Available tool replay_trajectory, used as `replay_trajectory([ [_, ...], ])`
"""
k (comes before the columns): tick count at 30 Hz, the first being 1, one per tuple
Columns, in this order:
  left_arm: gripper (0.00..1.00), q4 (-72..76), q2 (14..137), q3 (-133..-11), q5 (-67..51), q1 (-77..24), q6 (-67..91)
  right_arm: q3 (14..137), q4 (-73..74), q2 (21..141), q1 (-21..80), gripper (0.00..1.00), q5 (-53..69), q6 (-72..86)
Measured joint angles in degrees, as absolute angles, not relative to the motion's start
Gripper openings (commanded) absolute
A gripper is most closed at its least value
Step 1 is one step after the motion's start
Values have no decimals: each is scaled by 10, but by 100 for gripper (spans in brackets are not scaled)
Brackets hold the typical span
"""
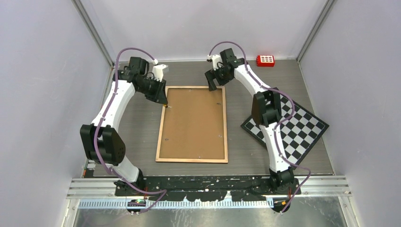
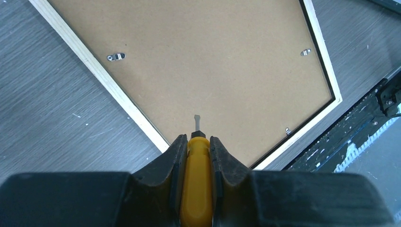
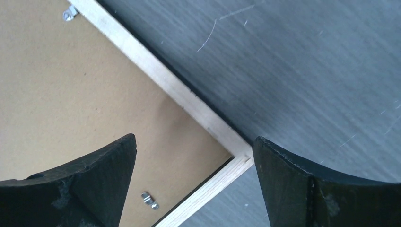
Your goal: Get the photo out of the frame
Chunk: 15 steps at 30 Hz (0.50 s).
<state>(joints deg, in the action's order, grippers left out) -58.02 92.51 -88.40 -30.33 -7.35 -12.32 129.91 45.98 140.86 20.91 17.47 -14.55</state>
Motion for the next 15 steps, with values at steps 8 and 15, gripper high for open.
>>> replay_trajectory([
  [8,0,-590,925,-881,-311,-73,-122,1353,433,1449,208,94,177,-172],
  [15,0,-605,922,-881,-306,-72,-123,1374,446,1491,208,85,192,-192],
])
